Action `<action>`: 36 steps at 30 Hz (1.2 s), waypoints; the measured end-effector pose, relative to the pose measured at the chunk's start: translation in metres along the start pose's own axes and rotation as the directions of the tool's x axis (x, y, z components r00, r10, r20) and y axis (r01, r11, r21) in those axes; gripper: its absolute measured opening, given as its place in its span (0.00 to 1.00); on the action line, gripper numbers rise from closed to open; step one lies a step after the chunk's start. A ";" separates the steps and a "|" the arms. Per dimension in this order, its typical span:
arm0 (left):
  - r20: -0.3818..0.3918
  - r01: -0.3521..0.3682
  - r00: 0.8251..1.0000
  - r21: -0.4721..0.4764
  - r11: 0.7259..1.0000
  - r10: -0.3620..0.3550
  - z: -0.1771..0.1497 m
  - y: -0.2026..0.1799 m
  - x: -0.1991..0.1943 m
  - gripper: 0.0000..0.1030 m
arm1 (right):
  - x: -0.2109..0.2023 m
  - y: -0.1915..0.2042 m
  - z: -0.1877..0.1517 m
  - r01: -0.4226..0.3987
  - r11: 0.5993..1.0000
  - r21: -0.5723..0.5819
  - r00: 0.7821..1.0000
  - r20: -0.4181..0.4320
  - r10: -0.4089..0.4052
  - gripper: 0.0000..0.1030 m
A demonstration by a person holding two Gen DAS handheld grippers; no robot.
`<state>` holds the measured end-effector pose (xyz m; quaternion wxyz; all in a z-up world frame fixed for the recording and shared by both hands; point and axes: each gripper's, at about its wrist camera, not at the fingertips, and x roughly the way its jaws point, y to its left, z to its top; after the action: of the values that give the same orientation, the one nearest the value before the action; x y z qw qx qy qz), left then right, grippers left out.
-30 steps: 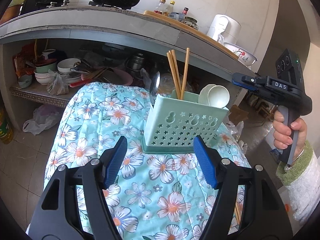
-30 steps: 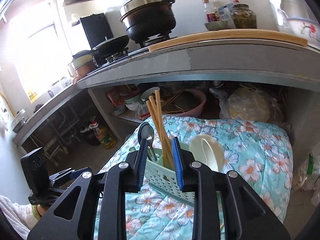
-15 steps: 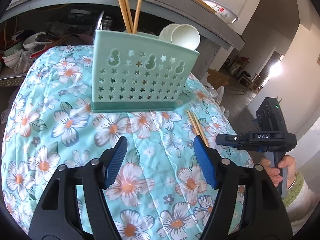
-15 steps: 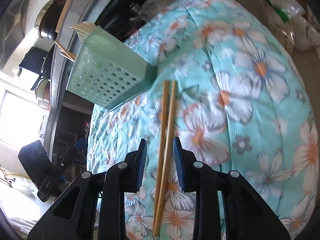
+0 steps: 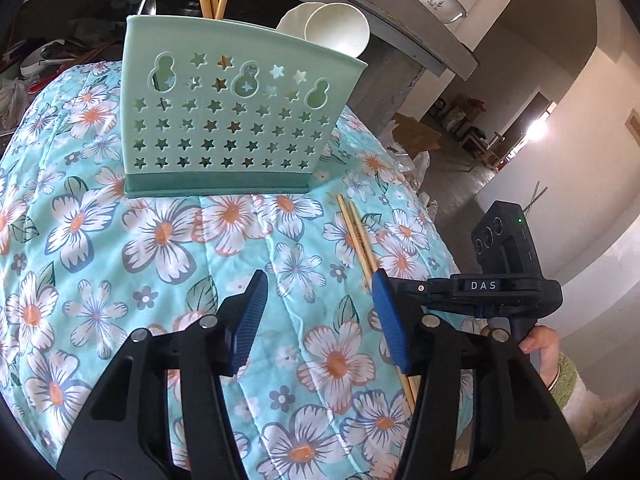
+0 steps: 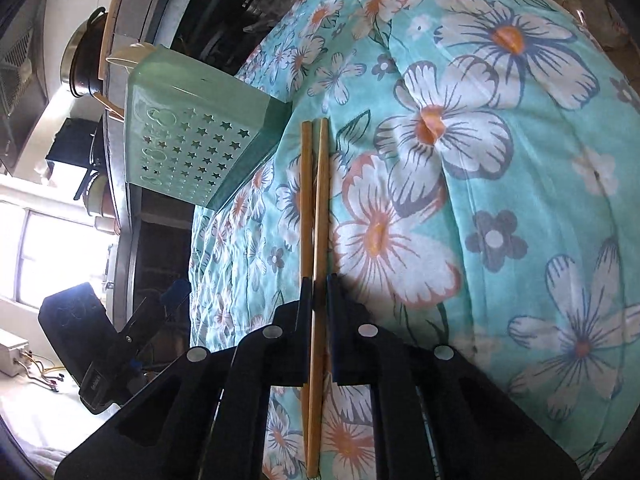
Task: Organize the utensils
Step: 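Grasp another wooden chopstick with the right tool while the left tool approaches the chopsticks, then grasp the last wooden chopstick on the quilt with the left tool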
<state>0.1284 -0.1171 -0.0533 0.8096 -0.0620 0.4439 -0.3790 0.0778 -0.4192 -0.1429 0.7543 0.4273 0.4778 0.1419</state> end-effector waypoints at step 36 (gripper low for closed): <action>-0.310 0.006 0.951 -0.044 0.999 -0.020 -0.012 -0.036 0.111 0.05 | -0.037 -0.031 -0.008 -0.033 0.998 0.052 0.999 0.022 0.032 0.07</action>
<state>0.1348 -0.2141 -0.1190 0.7258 -0.0219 0.5732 -0.3797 0.0467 -0.4565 -0.1468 0.7454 0.4562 0.4664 0.1368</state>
